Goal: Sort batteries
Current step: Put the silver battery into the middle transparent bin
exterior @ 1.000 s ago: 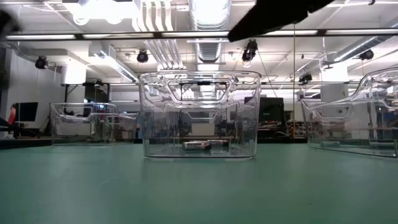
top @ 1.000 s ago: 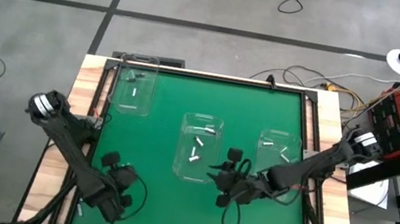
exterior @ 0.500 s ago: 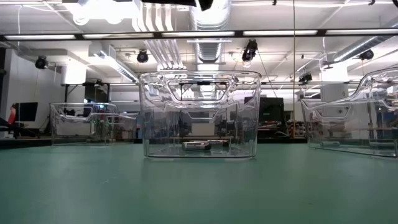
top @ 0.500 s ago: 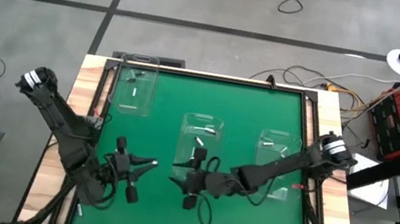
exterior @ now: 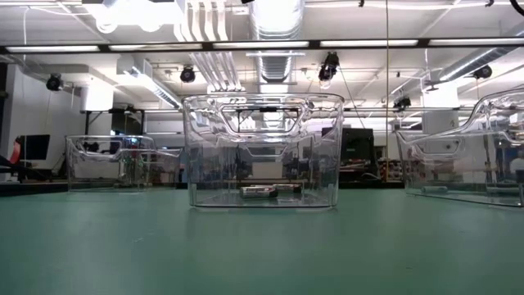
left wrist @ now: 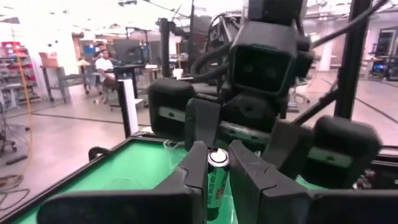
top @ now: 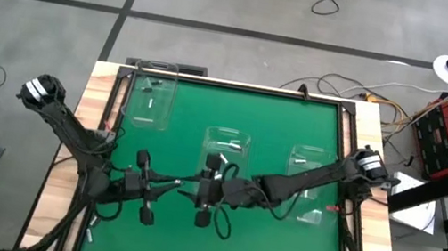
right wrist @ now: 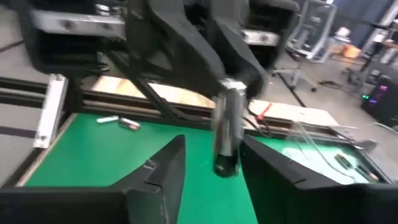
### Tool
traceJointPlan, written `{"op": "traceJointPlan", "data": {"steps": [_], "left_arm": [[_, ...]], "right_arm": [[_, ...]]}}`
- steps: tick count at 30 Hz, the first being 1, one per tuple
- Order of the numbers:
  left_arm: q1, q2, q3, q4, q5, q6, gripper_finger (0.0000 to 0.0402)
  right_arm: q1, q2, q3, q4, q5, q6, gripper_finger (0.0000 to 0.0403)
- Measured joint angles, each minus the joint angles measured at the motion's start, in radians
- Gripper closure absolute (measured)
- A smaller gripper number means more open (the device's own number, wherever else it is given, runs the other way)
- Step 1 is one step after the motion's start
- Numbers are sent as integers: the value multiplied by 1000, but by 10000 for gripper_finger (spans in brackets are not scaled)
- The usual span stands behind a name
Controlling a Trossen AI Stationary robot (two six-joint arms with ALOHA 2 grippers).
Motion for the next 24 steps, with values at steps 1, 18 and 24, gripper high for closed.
{"op": "traceJointPlan", "data": {"steps": [1,18,24], "left_arm": [[0,0,-5,3,10,3,379],[-8,-30,-50,-139,-51,-78,283],[6,-82,-180,-278,-58,-380,207]], "right_arm": [[-1,0,0,-1,-6,1,274],[-79,-62,38,-376,-32,33,367],[-214,-19,143,-800,-118,159,367]]}}
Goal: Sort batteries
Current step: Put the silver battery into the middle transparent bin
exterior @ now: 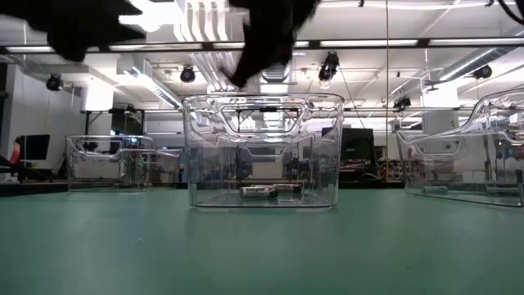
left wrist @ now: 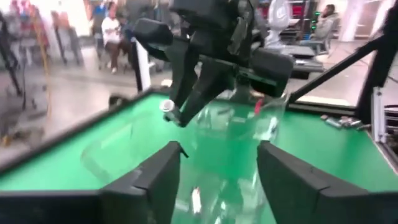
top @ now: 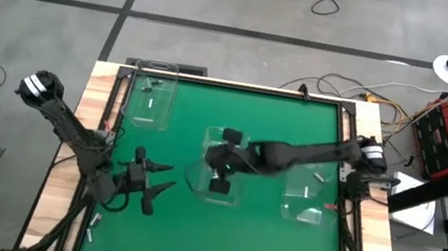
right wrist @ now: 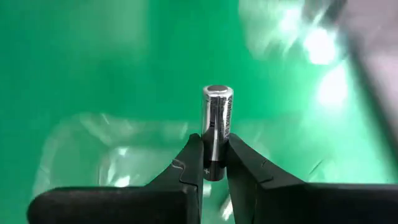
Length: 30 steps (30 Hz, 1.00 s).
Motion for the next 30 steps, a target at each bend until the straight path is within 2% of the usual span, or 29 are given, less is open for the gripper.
{"op": "traceJointPlan", "data": {"steps": [4,8,11,17,27,30], "left_arm": [[14,10,-111,-6,-19,-189,180],[19,46,-189,-5,-37,-366,173],[19,88,-214,-4,-39,-444,174],[19,184,-211,20,-43,-464,180],[19,294,-210,118,-34,-476,183],[19,299,-210,119,-19,-487,182]], "right_arm": [[-83,93,9,-96,-183,59,367],[-110,201,70,-243,-190,60,367],[-109,272,129,-320,-186,49,367],[-106,354,233,-343,-186,5,367],[-106,447,295,-404,-183,0,366],[-106,448,294,-407,-184,11,331]]}}
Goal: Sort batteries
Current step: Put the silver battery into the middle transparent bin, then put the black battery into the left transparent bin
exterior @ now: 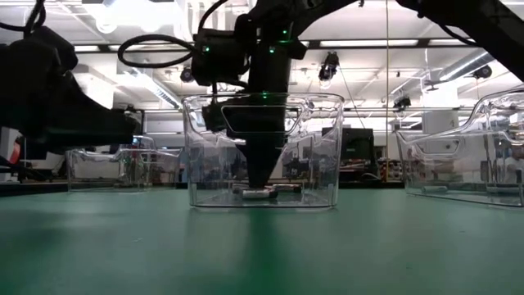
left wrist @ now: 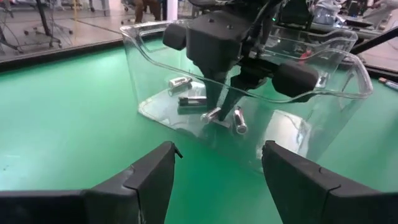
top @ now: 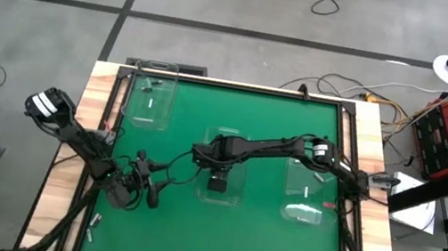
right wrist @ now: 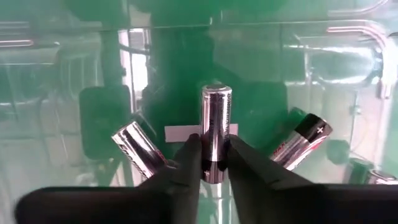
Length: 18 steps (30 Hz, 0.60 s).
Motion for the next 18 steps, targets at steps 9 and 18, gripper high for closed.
{"op": "traceJointPlan", "data": {"steps": [9,18], "left_arm": [[39,-158,28,-230,339,-59,148],[68,-142,475,-1362,941,-562,141]], "right_arm": [[16,-94,13,-25,54,18,173],[185,-358,-33,-16,503,57,123]]}}
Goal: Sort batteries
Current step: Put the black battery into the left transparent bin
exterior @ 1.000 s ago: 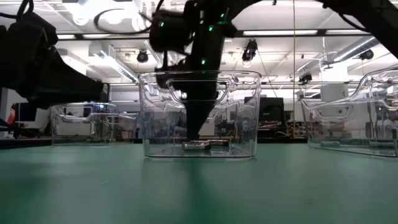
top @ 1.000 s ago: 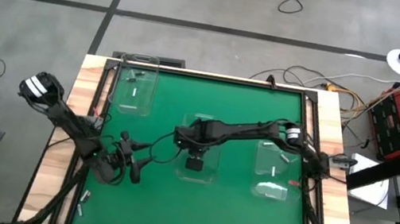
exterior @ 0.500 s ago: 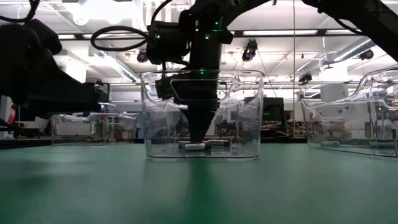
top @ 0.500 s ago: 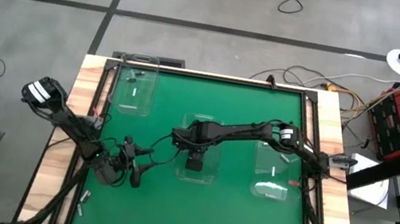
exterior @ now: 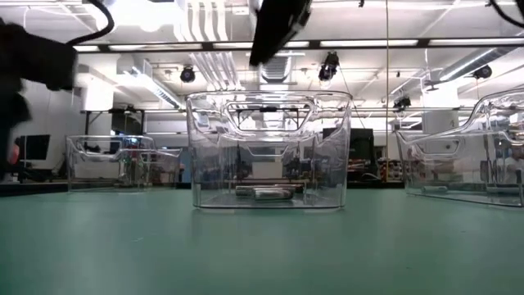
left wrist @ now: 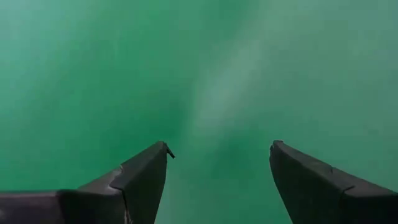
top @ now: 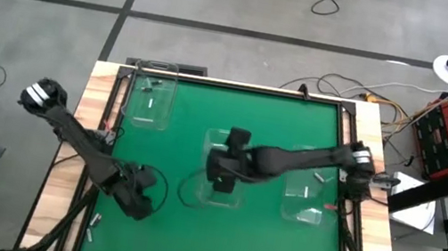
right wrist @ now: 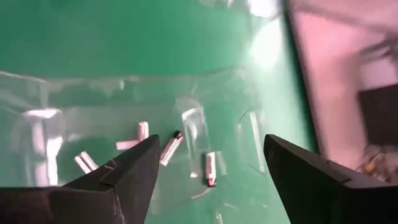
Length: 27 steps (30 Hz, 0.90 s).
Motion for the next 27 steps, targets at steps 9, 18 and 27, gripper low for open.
{"op": "traceJointPlan", "data": {"steps": [9,18,27], "left_arm": [[-125,215,214,-118,581,-188,148],[-132,271,169,-190,758,-229,185],[-124,265,-16,96,860,-293,215]], "right_arm": [[176,-145,-148,75,161,82,145],[223,-156,-257,127,186,134,148],[225,-154,-281,122,187,180,138]]}}
